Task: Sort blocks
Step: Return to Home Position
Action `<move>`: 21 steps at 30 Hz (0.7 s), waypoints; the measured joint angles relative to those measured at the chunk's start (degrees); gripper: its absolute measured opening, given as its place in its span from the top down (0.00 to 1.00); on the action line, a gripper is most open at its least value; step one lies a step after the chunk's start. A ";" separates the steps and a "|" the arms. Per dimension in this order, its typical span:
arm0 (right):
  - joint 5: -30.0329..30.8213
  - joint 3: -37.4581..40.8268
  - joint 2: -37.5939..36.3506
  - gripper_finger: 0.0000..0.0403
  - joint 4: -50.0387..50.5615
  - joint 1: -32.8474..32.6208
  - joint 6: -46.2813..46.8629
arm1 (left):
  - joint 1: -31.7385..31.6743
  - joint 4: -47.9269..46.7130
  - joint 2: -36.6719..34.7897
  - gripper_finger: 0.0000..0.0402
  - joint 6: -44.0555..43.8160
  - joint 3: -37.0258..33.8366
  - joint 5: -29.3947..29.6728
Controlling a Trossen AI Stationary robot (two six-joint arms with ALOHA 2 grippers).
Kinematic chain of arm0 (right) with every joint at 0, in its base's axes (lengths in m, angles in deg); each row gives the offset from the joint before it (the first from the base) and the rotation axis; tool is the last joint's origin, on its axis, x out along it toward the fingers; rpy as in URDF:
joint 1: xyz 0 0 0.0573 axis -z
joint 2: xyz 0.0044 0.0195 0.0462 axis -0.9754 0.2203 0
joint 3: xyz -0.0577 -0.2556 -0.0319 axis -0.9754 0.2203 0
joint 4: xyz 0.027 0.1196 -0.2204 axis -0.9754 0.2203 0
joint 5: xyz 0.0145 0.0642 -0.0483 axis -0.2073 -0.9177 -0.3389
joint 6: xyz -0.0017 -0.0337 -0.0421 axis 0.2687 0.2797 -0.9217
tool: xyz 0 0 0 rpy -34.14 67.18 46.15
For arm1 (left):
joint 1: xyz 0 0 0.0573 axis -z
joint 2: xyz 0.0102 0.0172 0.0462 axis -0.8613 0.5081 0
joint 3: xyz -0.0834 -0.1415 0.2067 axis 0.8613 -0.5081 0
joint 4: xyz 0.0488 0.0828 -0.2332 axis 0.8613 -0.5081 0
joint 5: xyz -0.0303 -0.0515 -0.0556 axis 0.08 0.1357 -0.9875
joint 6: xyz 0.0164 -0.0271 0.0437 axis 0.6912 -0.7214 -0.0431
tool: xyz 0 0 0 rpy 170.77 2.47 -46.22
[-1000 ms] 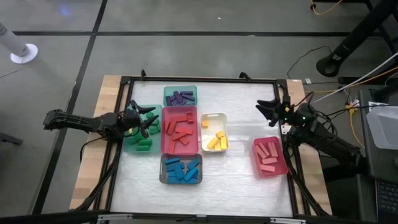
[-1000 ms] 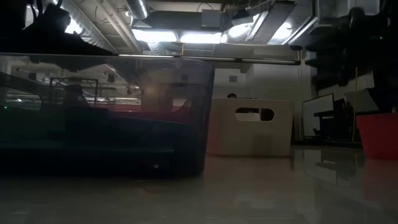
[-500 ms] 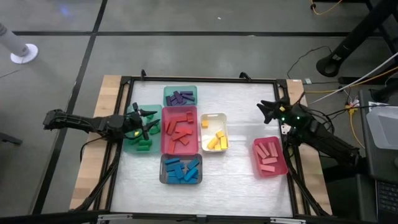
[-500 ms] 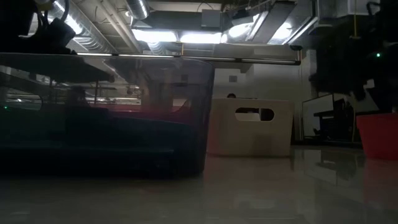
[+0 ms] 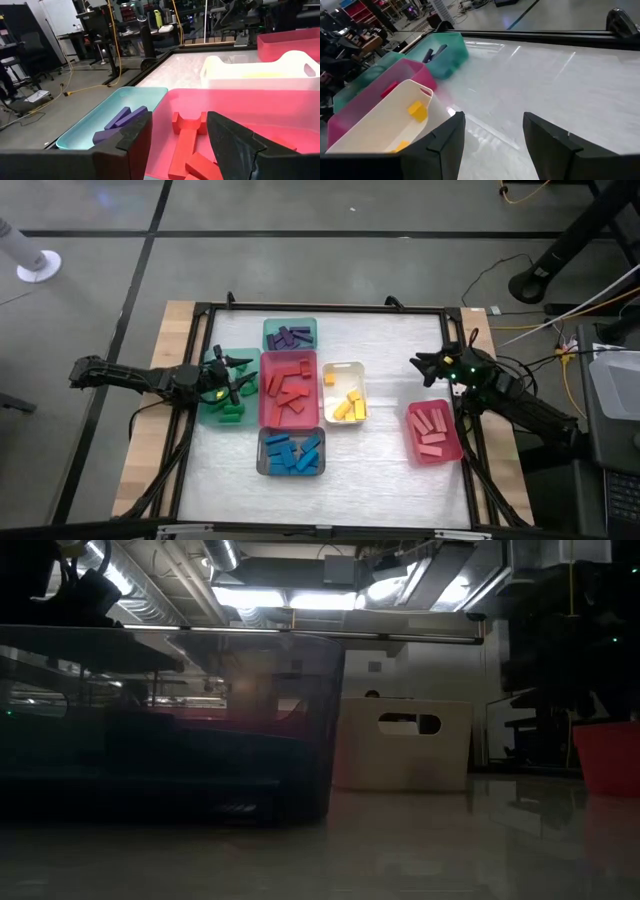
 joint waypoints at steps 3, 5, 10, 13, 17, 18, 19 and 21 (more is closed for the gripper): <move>-0.27 0.02 -0.01 0.51 -0.42 0.00 0.02 | 0.00 -0.04 0.02 0.56 0.00 0.02 0.00; -0.40 0.04 0.00 0.51 -0.55 0.00 0.02 | 0.00 -0.07 0.02 0.56 0.00 0.02 -0.01; -0.29 0.07 -0.07 0.51 -0.52 -0.71 0.03 | 0.00 -0.09 0.02 0.56 0.00 0.04 -0.02; 0.79 0.07 -1.21 0.51 -0.36 -3.77 0.02 | -0.02 -0.11 0.02 0.56 0.00 0.04 0.00; 0.70 0.04 -1.91 0.51 0.28 -8.73 0.02 | -0.01 -0.13 0.02 0.56 -0.01 0.04 0.00; 0.69 0.04 -1.85 0.51 0.21 -10.00 0.02 | -0.02 -0.13 0.02 0.56 0.00 0.04 -0.01; 0.69 0.04 -1.83 0.51 0.12 -11.29 0.02 | -0.01 -0.13 0.02 0.56 0.00 0.04 -0.01; 0.69 0.04 -1.87 0.51 0.14 -13.63 0.02 | 0.00 -0.13 0.02 0.56 0.00 0.04 -0.02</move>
